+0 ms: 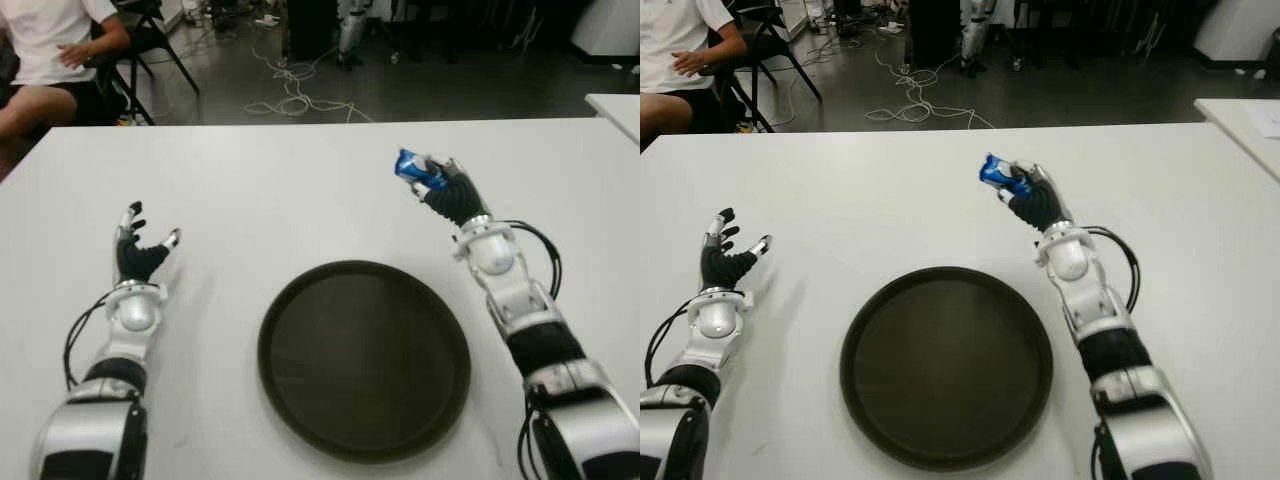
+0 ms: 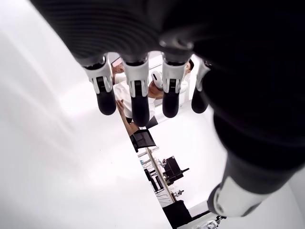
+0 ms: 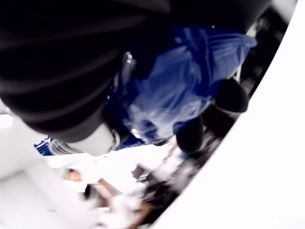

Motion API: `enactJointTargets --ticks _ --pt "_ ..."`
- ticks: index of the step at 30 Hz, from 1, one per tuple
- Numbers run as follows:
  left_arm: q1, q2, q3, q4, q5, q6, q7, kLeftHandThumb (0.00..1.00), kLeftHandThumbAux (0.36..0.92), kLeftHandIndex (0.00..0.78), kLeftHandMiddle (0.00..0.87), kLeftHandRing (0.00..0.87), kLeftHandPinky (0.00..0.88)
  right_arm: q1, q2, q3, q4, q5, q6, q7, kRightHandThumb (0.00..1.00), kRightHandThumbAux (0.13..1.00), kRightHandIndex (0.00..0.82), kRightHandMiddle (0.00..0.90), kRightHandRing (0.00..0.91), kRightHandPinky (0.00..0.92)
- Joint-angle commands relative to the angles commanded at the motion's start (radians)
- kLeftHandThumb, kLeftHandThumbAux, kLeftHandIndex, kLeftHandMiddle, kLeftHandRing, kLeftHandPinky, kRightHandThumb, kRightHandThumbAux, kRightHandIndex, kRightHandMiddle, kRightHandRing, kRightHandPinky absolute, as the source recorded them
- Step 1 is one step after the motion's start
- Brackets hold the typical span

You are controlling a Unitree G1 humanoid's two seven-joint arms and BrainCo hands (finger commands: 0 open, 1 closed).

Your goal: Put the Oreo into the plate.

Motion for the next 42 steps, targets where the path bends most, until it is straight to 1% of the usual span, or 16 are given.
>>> enactJointTargets --ticks 4,7,10,13,17,21,27,30,34,42 --pt "-0.002 0.001 -0.002 0.001 0.002 0.001 0.002 0.004 0.76 0.073 0.121 0.115 0.111 0.004 0.007 -0.002 -0.017 0.011 -0.037 0.023 0.7 0.723 0.44 0.824 0.822 0.817" --pt "-0.003 0.0 -0.002 0.001 0.003 0.002 0.002 0.012 0.762 0.077 0.125 0.12 0.113 0.019 0.017 0.003 -0.065 0.021 -0.057 0.042 0.7 0.721 0.44 0.825 0.827 0.82" --pt "-0.002 0.001 -0.004 -0.001 0.005 0.006 0.002 0.016 0.762 0.077 0.126 0.12 0.107 0.042 0.022 0.011 -0.133 0.032 -0.048 0.066 0.7 0.721 0.44 0.823 0.828 0.821" --pt "-0.002 0.001 -0.005 -0.001 0.007 0.009 0.004 0.017 0.762 0.076 0.128 0.118 0.099 0.048 0.024 0.015 -0.166 0.035 -0.037 0.086 0.699 0.72 0.44 0.822 0.828 0.821" --pt "-0.001 0.001 -0.005 -0.003 0.006 0.01 0.005 0.017 0.762 0.074 0.126 0.113 0.096 0.042 0.02 0.019 -0.171 0.03 -0.044 0.118 0.699 0.72 0.44 0.817 0.825 0.816" --pt "-0.001 0.001 -0.008 -0.004 0.01 0.005 0.007 0.013 0.766 0.072 0.123 0.11 0.1 0.021 0.003 0.022 -0.162 0.023 -0.047 0.159 0.698 0.72 0.44 0.807 0.821 0.824" --pt "-0.001 -0.001 -0.004 -0.006 0.005 -0.001 0.002 0.022 0.774 0.076 0.124 0.113 0.105 0.01 -0.004 0.022 -0.158 0.002 -0.038 0.172 0.695 0.721 0.44 0.804 0.822 0.832" --pt "-0.001 -0.003 -0.002 -0.007 0.001 -0.002 -0.002 0.022 0.777 0.076 0.123 0.115 0.108 0.0 -0.007 0.026 -0.143 -0.01 -0.024 0.173 0.696 0.721 0.44 0.804 0.824 0.832" --pt "0.0 -0.003 -0.005 -0.008 0.006 -0.001 0.004 0.022 0.776 0.079 0.127 0.122 0.114 -0.015 -0.006 0.035 -0.132 0.002 0.033 0.208 0.698 0.72 0.441 0.815 0.827 0.827" --pt "0.001 -0.005 -0.002 -0.005 0.002 -0.001 0.005 0.039 0.77 0.082 0.129 0.127 0.123 -0.034 -0.025 0.058 -0.115 0.012 0.039 0.3 0.695 0.72 0.44 0.823 0.832 0.833"
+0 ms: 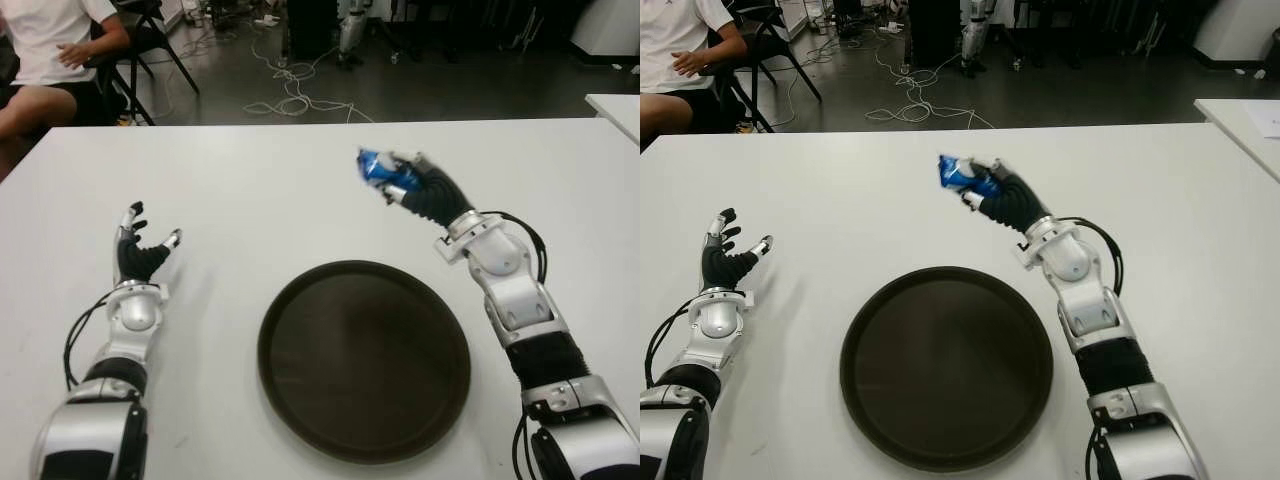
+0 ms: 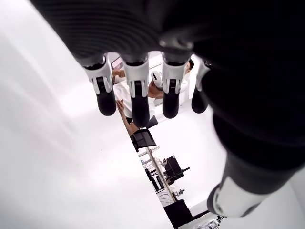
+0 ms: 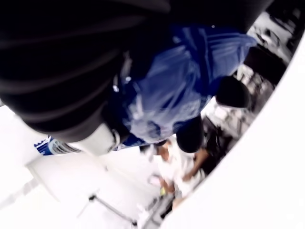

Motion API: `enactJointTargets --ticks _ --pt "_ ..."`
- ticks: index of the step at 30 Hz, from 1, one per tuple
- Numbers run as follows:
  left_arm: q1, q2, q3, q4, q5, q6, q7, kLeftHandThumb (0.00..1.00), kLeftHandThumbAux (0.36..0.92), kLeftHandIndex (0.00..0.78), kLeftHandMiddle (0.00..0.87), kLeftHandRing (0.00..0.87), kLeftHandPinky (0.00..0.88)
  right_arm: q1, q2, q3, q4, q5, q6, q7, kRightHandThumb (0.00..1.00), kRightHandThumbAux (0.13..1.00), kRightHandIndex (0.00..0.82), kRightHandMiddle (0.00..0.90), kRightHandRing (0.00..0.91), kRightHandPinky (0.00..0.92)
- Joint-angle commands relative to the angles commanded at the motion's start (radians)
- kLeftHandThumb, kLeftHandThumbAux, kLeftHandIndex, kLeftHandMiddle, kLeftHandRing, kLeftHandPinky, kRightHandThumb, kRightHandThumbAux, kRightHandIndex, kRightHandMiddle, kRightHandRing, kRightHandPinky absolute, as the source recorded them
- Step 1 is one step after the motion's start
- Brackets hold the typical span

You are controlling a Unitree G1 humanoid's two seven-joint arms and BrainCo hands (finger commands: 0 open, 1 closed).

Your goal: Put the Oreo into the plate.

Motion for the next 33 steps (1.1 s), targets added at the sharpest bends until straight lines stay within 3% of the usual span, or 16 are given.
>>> enactJointTargets --ticks 12,20,26,33 --pt "0.0 0.001 0.0 0.0 -0.001 -0.008 -0.006 0.03 0.769 0.075 0.126 0.118 0.118 -0.004 -0.05 0.053 -0.012 -0.024 -0.043 0.106 0.694 0.722 0.44 0.826 0.84 0.843" --pt "0.001 0.004 -0.001 0.002 0.002 -0.004 -0.007 0.03 0.766 0.082 0.126 0.119 0.114 -0.003 -0.074 0.077 -0.038 -0.042 -0.025 0.155 0.695 0.722 0.44 0.828 0.843 0.842" --pt "0.006 0.007 -0.007 -0.004 0.009 -0.011 0.0 0.034 0.762 0.08 0.124 0.117 0.108 0.002 -0.083 0.088 -0.05 -0.043 -0.016 0.185 0.694 0.723 0.44 0.824 0.837 0.833" --pt "0.007 0.008 -0.008 -0.004 0.009 -0.011 0.004 0.031 0.761 0.08 0.124 0.119 0.108 0.037 -0.085 0.092 -0.09 -0.019 -0.038 0.222 0.691 0.724 0.44 0.823 0.834 0.826"
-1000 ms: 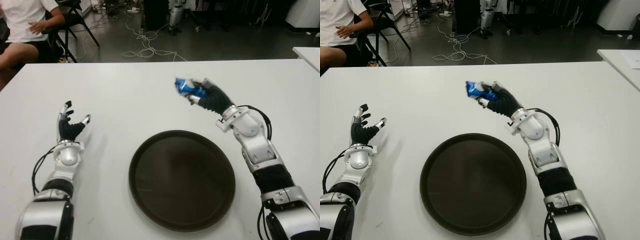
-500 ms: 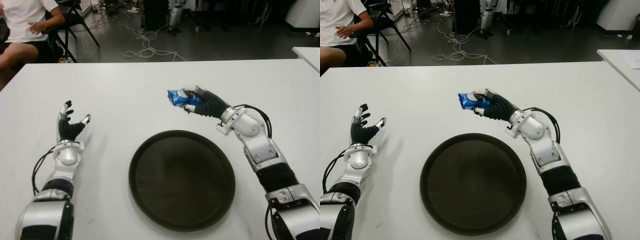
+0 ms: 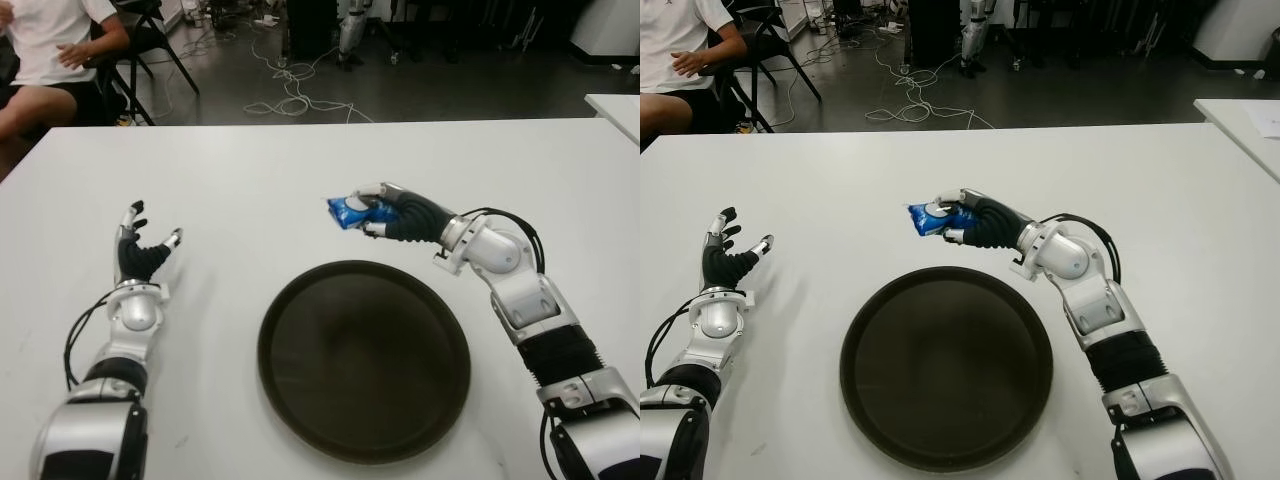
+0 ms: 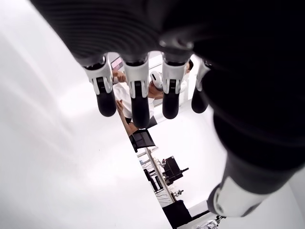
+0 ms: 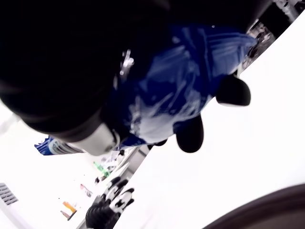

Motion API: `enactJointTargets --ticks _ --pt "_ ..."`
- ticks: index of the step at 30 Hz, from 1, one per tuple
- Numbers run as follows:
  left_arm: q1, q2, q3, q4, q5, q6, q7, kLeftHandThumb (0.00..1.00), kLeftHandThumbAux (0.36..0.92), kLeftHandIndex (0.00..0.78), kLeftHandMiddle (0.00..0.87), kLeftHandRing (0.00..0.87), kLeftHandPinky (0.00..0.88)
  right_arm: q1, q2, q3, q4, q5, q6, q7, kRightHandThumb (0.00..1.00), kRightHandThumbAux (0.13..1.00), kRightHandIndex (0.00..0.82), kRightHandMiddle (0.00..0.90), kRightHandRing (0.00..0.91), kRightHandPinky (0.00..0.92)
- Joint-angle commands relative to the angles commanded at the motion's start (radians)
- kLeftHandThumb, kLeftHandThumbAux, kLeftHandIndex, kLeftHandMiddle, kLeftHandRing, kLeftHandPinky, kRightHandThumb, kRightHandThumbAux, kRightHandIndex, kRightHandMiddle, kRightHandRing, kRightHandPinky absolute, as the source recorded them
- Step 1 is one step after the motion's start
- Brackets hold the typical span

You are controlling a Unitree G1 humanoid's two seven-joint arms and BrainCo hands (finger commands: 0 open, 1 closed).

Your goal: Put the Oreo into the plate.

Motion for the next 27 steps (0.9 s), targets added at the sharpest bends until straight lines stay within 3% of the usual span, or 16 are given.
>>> enactJointTargets --ticks 4,7,12,16,17,18,20,22,27 --pt "-0.003 0.001 -0.001 0.004 0.0 0.008 0.001 0.024 0.753 0.076 0.117 0.11 0.106 0.064 -0.031 -0.004 -0.195 0.064 0.043 0.078 0.689 0.724 0.44 0.823 0.836 0.832" --pt "-0.003 0.0 0.0 0.004 -0.001 0.01 0.001 0.022 0.756 0.078 0.117 0.108 0.1 0.08 -0.042 -0.006 -0.273 0.098 0.075 0.114 0.688 0.725 0.44 0.831 0.844 0.845" --pt "-0.003 -0.001 0.004 0.004 -0.007 0.009 -0.005 0.023 0.753 0.08 0.113 0.105 0.1 0.056 -0.037 -0.005 -0.226 0.179 0.033 0.203 0.683 0.728 0.438 0.859 0.876 0.888" --pt "-0.004 -0.003 0.006 0.003 -0.011 0.008 -0.01 0.021 0.751 0.074 0.11 0.104 0.103 0.054 -0.055 -0.004 -0.227 0.177 0.02 0.227 0.681 0.729 0.438 0.864 0.882 0.899" --pt "-0.004 -0.002 0.007 0.003 -0.011 0.008 -0.011 0.021 0.751 0.075 0.112 0.106 0.105 0.054 -0.056 -0.004 -0.228 0.175 0.022 0.23 0.45 0.742 0.556 0.872 0.89 0.906" --pt "-0.004 -0.002 0.007 0.003 -0.011 0.007 -0.011 0.021 0.751 0.075 0.113 0.107 0.106 0.056 -0.06 -0.005 -0.232 0.172 0.027 0.23 0.288 0.754 0.633 0.877 0.895 0.912" --pt "-0.004 -0.002 0.008 0.003 -0.012 0.007 -0.013 0.022 0.753 0.077 0.119 0.11 0.105 0.059 -0.063 -0.005 -0.237 0.169 0.033 0.231 0.147 0.764 0.704 0.883 0.9 0.916" --pt "-0.004 -0.003 0.009 0.003 -0.014 0.006 -0.013 0.024 0.757 0.078 0.123 0.113 0.105 0.06 -0.067 -0.003 -0.242 0.165 0.04 0.227 0.06 0.772 0.745 0.887 0.903 0.917" --pt "-0.003 -0.003 0.011 0.003 -0.014 0.003 -0.01 0.028 0.766 0.079 0.128 0.118 0.112 0.061 -0.076 0.0 -0.248 0.151 0.034 0.221 0.009 0.771 0.756 0.886 0.903 0.913"
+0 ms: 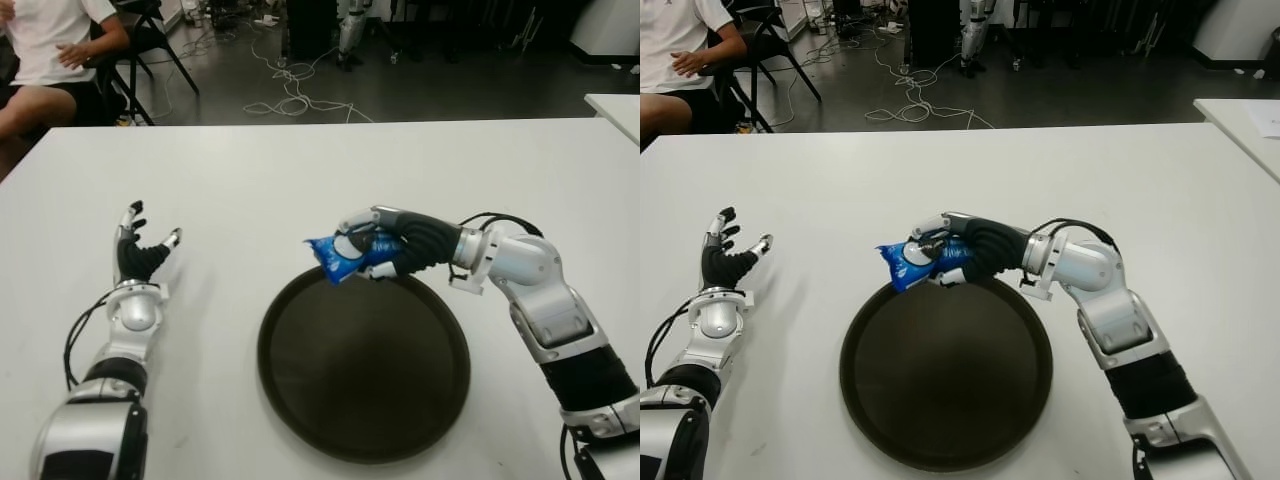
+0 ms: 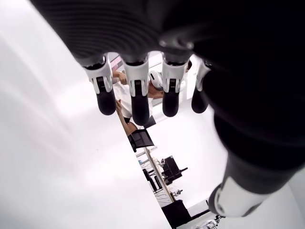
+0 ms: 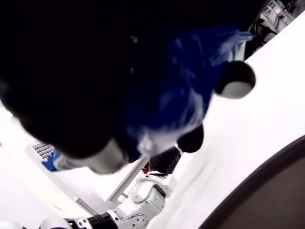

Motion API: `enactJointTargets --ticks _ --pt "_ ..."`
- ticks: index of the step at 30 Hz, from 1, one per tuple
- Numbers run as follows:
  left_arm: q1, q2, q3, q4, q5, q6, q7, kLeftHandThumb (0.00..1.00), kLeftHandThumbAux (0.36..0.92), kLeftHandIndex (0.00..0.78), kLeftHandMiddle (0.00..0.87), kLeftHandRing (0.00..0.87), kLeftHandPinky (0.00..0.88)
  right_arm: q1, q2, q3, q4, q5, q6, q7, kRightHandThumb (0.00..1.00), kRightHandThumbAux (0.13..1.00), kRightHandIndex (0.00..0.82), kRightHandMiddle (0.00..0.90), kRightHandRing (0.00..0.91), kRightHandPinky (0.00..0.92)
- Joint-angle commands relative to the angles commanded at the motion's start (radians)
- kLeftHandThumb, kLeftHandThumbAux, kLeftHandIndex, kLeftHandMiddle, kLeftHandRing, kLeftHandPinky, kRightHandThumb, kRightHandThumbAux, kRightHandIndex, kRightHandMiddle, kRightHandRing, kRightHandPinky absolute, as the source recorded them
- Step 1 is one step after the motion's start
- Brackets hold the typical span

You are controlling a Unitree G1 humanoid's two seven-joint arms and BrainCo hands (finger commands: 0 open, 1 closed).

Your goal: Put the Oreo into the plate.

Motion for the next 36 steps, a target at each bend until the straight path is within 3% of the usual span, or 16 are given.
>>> enactJointTargets --ticks 11,18,36 --pt "0.001 0.004 -0.007 -0.002 0.011 0.001 0.006 0.029 0.761 0.076 0.122 0.116 0.119 0.008 0.002 -0.003 0.014 -0.029 -0.036 -0.023 0.004 0.811 0.756 0.887 0.904 0.908" --pt "0.001 0.003 -0.006 -0.001 0.01 0.006 0.003 0.024 0.767 0.075 0.122 0.119 0.12 0.01 0.002 0.0 0.004 -0.047 -0.001 -0.049 0.06 0.823 0.729 0.887 0.905 0.911" --pt "0.0 0.003 -0.006 0.0 0.011 0.007 0.008 0.02 0.751 0.072 0.12 0.108 0.101 0.001 0.007 0.013 0.047 -0.159 -0.013 -0.139 0.254 0.822 0.741 0.864 0.878 0.883"
